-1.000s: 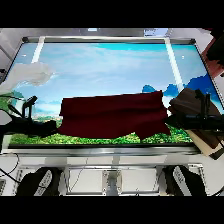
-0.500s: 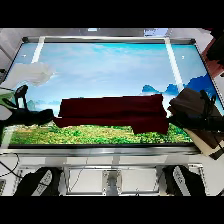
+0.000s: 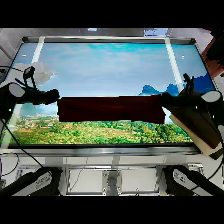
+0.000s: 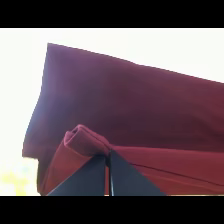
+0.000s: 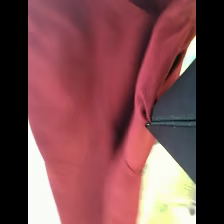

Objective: Fold the shirts.

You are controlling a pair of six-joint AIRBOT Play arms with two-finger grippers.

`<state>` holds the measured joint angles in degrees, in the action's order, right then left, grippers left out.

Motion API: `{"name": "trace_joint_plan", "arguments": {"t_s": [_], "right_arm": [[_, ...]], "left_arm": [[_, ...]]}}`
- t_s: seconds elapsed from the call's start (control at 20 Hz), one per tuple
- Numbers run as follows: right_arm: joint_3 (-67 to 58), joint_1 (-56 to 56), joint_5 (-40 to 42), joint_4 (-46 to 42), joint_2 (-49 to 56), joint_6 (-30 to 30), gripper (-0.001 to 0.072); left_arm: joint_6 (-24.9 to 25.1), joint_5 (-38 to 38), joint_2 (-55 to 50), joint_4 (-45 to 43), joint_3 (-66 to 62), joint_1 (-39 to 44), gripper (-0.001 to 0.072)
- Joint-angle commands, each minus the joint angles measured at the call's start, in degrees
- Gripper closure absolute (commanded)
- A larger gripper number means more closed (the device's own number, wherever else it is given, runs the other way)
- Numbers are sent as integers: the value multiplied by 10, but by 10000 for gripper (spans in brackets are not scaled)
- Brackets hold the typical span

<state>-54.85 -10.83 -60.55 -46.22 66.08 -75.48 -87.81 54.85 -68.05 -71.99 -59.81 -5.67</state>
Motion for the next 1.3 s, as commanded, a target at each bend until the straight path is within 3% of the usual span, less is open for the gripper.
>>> {"name": "trace_joint_plan", "arguments": {"t_s": [0.0,0.35,0.55,0.85,0.9,1.0,1.05,1.25], "right_arm": [[-97,12,55,-24,92,-14,692],[-127,73,59,-64,230,-23,692],[-127,80,56,-150,269,-88,692],[-128,79,54,-187,266,-92,688],[-128,79,47,-185,261,-92,684],[-128,75,30,-187,243,-86,656],[-128,71,23,-189,228,-86,596],[-128,25,8,-197,128,-85,317]], "left_arm": [[-6,-23,-57,-24,-48,5,697],[6,-52,-143,-37,-53,65,696],[-30,-75,-165,-62,-53,71,696],[-71,-61,-165,-108,-53,71,693],[-69,-57,-165,-98,-54,71,626],[-69,-54,-160,-77,-54,71,107],[-69,-43,-159,-66,-61,71,60],[-68,2,-158,19,-124,71,61]]}}
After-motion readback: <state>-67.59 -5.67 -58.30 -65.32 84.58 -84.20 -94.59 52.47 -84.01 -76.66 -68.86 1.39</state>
